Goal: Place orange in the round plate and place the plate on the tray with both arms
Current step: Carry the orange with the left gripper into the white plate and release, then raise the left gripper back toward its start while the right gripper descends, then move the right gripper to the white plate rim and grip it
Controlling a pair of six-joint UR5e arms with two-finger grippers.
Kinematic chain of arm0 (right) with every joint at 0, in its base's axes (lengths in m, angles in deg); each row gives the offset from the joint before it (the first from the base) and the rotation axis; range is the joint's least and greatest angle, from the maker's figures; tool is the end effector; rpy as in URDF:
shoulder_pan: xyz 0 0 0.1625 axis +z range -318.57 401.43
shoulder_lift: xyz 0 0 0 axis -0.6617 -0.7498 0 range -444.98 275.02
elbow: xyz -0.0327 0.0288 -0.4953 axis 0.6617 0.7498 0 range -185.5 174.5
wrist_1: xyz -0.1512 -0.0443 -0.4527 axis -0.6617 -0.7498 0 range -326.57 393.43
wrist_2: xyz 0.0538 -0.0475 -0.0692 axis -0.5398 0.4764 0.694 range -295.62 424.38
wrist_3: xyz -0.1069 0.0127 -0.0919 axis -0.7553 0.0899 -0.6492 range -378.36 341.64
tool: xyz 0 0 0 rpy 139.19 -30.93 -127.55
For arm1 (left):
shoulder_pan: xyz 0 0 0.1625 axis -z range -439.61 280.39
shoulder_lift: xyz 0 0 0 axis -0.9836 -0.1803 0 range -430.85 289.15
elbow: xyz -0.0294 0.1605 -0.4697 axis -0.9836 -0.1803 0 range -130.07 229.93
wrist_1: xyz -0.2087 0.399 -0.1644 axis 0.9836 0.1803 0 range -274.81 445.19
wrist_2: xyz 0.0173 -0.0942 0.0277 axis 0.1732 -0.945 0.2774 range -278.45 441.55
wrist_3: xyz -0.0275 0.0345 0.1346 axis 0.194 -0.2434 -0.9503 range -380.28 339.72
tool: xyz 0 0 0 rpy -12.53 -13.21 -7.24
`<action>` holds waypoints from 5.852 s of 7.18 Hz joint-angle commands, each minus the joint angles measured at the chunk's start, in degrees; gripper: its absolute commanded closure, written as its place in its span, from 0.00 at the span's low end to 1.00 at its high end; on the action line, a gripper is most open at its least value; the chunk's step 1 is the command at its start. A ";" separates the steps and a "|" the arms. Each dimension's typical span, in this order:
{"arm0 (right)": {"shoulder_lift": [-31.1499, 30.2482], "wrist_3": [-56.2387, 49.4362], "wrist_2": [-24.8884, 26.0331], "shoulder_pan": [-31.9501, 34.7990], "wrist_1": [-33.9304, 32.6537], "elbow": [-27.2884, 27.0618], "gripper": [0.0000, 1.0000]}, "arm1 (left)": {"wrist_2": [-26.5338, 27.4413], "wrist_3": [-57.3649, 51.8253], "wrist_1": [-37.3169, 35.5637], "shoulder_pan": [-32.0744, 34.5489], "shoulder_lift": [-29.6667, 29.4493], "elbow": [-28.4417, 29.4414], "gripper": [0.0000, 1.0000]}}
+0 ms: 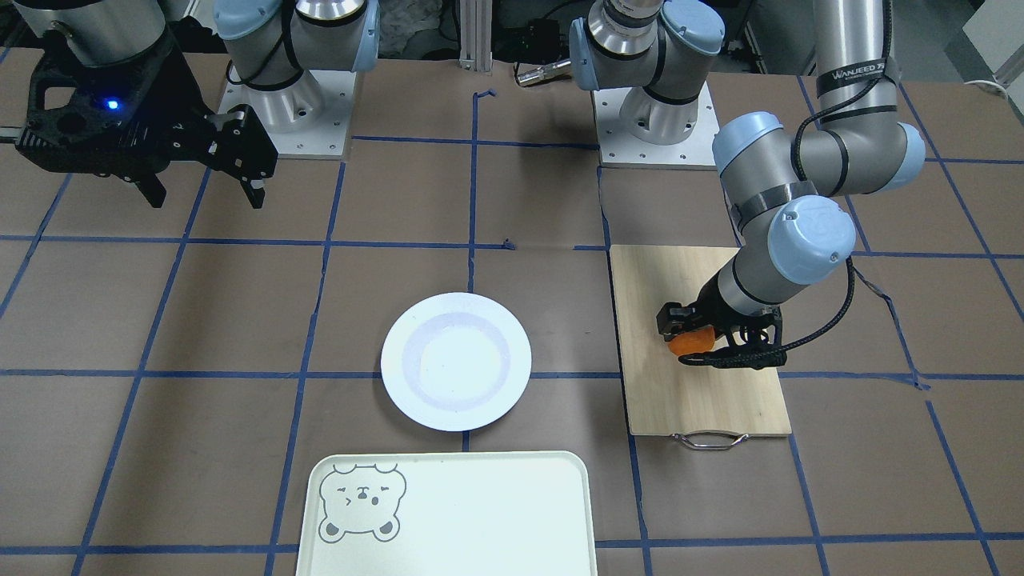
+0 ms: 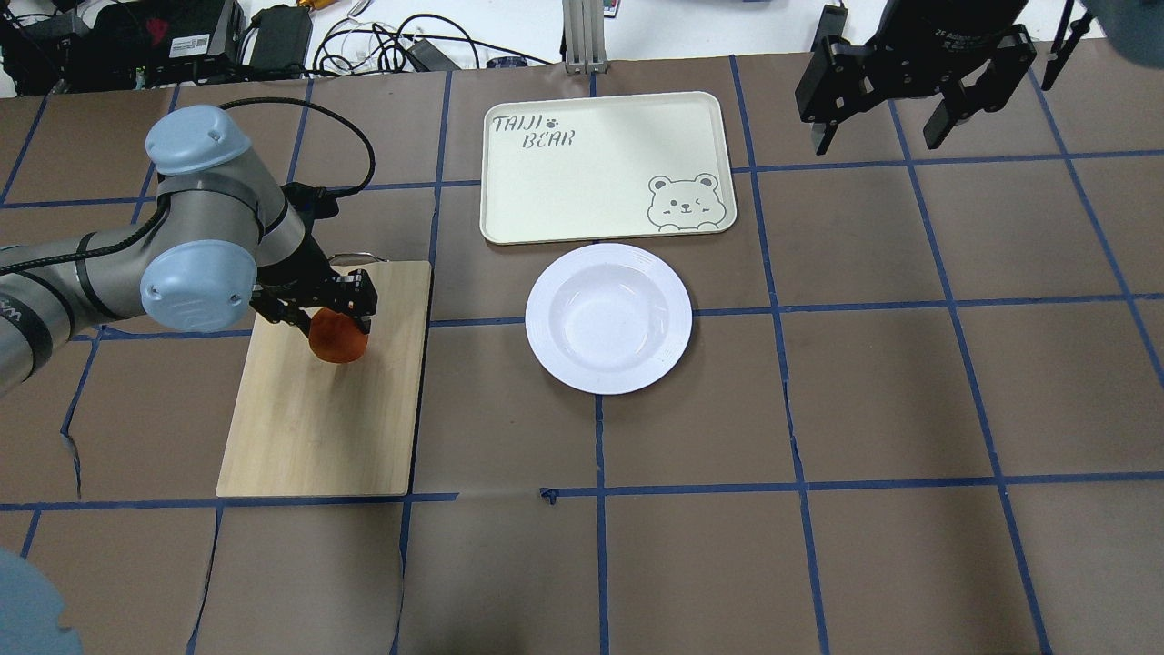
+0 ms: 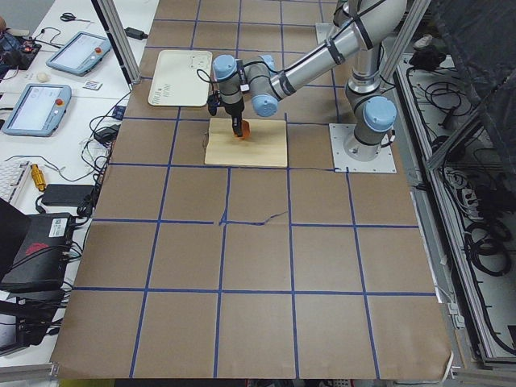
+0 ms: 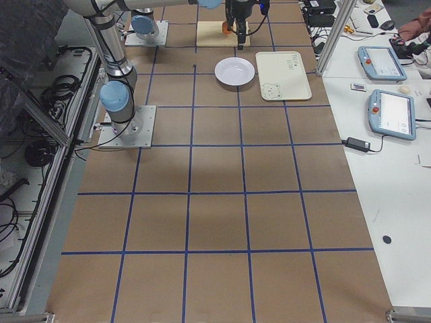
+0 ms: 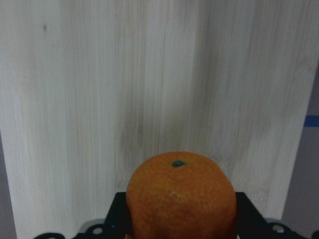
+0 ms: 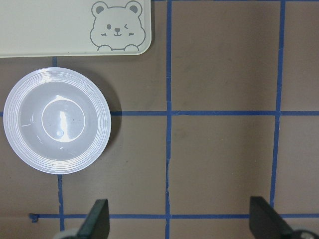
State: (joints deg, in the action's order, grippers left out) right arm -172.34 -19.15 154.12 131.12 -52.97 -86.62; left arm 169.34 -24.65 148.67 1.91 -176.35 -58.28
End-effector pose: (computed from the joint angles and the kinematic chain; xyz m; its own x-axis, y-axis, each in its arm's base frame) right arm 0.1308 -0.5874 0.5724 -1.0000 -0.0087 -0.0040 -0.0085 0.9989 -0.0462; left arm -0.0492 -0.6110 0.2332 -0.9959 -0.0769 0.0478 -0.0706 0.9900 0.1219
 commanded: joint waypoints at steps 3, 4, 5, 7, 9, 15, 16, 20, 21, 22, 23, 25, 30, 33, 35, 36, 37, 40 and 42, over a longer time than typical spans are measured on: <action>0.00 0.00 0.00 -0.04 0.09 0.00 0.00 | -8.59 26.95 -2.29 15.29 -1.79 5.09 0.85; 0.00 0.00 0.00 0.05 0.09 0.00 0.00 | -8.69 34.35 -3.70 19.25 -3.11 6.59 0.84; 0.00 0.00 0.00 0.05 0.09 0.00 0.00 | -11.99 38.60 -8.76 21.90 -5.47 6.78 0.84; 0.00 0.00 0.00 0.05 0.09 0.00 0.00 | -15.81 44.35 -15.66 25.07 -9.61 6.78 0.84; 0.00 0.00 0.00 0.05 0.09 0.00 0.00 | -15.37 43.84 -15.76 25.44 -11.47 6.78 0.01; 0.00 0.00 0.00 -0.13 0.09 0.00 0.00 | -5.81 25.77 12.56 17.63 -1.40 19.33 0.00; 0.00 0.00 0.00 -0.13 0.09 0.00 0.00 | -3.44 21.12 17.68 16.31 2.03 19.79 0.00; -0.09 0.18 -2.18 -0.65 -0.44 0.44 0.00 | 2.74 13.60 23.44 16.03 14.61 19.36 0.00; 0.26 0.09 -3.76 -0.48 -0.27 0.09 0.00 | 2.65 13.08 24.05 15.43 16.20 17.78 0.00; 1.30 -0.09 -5.78 -0.57 -0.35 0.09 0.00 | 2.56 10.72 23.19 15.16 17.00 16.12 0.00; 2.97 0.00 -10.33 -0.57 0.43 0.00 0.00 | 2.47 10.44 22.57 14.90 17.18 16.01 0.00; 6.58 0.00 -18.48 -0.66 -0.87 -3.58 0.00 | 2.47 10.52 21.68 14.81 17.18 16.01 0.00; 16.78 -0.35 -22.80 -1.96 -15.43 -9.11 0.03 | 2.65 10.43 21.77 14.10 17.18 16.01 0.00; 16.43 -5.97 -42.58 -8.21 -38.67 -31.04 0.02 | 2.56 10.43 21.77 14.01 17.18 16.10 0.00; 18.09 -6.50 -47.52 -8.04 -44.64 -34.45 0.02 | 2.65 10.43 21.77 14.01 17.18 16.10 0.00; 20.19 -8.94 -48.42 -8.13 -46.04 -34.80 0.02 | 2.65 10.43 21.77 14.01 17.18 16.10 0.00; 21.08 -9.83 -49.12 -8.13 -49.01 -36.72 0.02 | 2.65 10.43 21.77 14.01 17.18 16.10 0.00; 23.80 -10.02 -49.48 -7.86 -53.42 -37.79 0.02 | 2.74 10.43 21.77 14.01 17.18 16.01 0.00; 24.43 -9.14 -53.69 -5.59 -54.49 -37.71 0.02 | 2.65 10.43 21.77 14.01 17.18 16.01 0.00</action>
State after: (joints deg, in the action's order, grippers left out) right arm -148.38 -28.64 102.37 124.17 -106.79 -124.35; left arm 172.01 -14.22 170.44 15.92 -159.18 -42.26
